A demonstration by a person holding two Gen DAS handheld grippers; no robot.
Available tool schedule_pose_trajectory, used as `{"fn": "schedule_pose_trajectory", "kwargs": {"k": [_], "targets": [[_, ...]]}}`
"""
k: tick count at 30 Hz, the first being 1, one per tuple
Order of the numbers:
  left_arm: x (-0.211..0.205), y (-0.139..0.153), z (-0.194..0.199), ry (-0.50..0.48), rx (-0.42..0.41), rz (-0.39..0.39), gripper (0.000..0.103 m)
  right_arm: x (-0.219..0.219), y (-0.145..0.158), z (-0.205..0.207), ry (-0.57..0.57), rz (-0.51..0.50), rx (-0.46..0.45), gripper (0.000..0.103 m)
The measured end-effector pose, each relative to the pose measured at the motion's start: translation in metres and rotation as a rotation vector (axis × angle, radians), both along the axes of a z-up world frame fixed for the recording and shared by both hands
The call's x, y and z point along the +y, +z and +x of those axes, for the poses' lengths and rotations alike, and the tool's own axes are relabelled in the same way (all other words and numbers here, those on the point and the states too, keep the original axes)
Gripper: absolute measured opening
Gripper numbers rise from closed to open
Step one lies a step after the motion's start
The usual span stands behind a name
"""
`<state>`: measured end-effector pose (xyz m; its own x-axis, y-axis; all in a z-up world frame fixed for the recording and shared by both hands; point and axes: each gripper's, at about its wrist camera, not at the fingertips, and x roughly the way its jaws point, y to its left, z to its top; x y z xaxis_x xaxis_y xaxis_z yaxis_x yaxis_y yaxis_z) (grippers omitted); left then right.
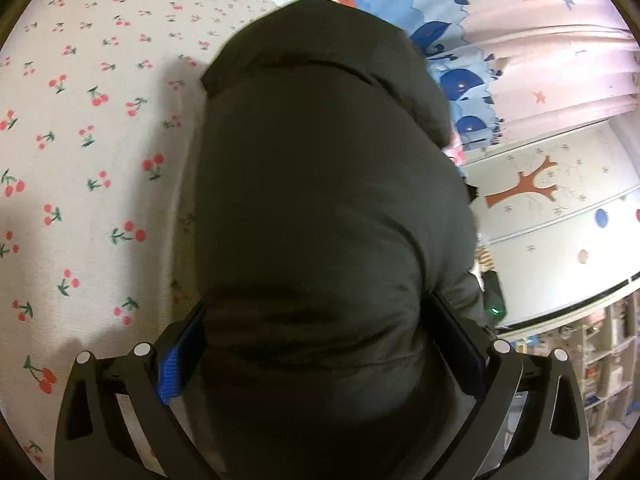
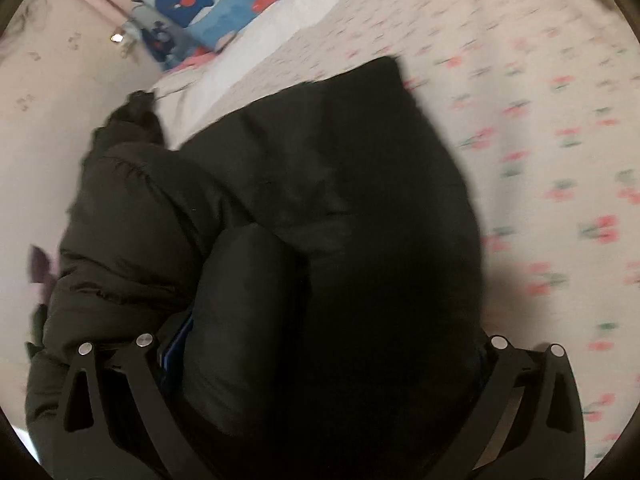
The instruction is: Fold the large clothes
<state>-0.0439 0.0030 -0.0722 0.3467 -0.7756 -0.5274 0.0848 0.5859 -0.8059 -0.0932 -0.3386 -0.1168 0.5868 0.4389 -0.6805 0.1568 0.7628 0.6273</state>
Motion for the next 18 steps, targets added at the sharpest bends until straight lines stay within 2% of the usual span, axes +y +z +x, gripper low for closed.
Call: {"fn": "schedule_pose_trajectory", "kwargs": {"k": [2,4,7,9,11,12,13,14,15,16,17,18], "targets": [[0.001,0.013,-0.004,-0.015,-0.042,0.018,0.097,0.019,0.0,0.014,0.069,0.111,-0.004,0.097],[0.013,0.031,-0.009,0.002,-0.086,0.058,0.097,0.041,0.003,0.03,0.12,0.17,-0.009,0.097],[0.061,0.061,-0.021,0.084,-0.146,0.136,0.097,0.102,0.006,0.056,0.221,0.285,-0.035,0.097],[0.097,0.079,-0.028,0.139,-0.168,0.224,0.097,0.144,0.006,0.065,0.288,0.31,-0.045,0.097],[0.126,0.076,-0.033,0.173,-0.131,0.304,0.097,0.18,0.002,0.073,0.336,0.229,-0.033,0.097],[0.141,0.063,-0.036,0.193,-0.093,0.338,0.098,0.191,0.003,0.074,0.351,0.163,-0.034,0.097],[0.15,0.049,-0.038,0.207,-0.058,0.355,0.098,0.199,0.005,0.075,0.373,0.092,-0.046,0.097],[0.162,0.027,-0.041,0.225,0.007,0.365,0.098,0.199,0.007,0.077,0.381,0.064,-0.049,0.097],[0.169,0.02,-0.043,0.232,0.045,0.358,0.098,0.196,0.009,0.077,0.382,0.046,-0.042,0.096],[0.175,0.023,-0.048,0.242,0.045,0.356,0.097,0.188,0.016,0.076,0.37,0.016,-0.033,0.096],[0.177,0.032,-0.053,0.254,0.009,0.388,0.097,0.177,0.022,0.073,0.347,0.002,-0.035,0.096],[0.179,0.048,-0.062,0.297,-0.063,0.467,0.097,0.169,0.03,0.069,0.317,-0.007,-0.044,0.096]]}}
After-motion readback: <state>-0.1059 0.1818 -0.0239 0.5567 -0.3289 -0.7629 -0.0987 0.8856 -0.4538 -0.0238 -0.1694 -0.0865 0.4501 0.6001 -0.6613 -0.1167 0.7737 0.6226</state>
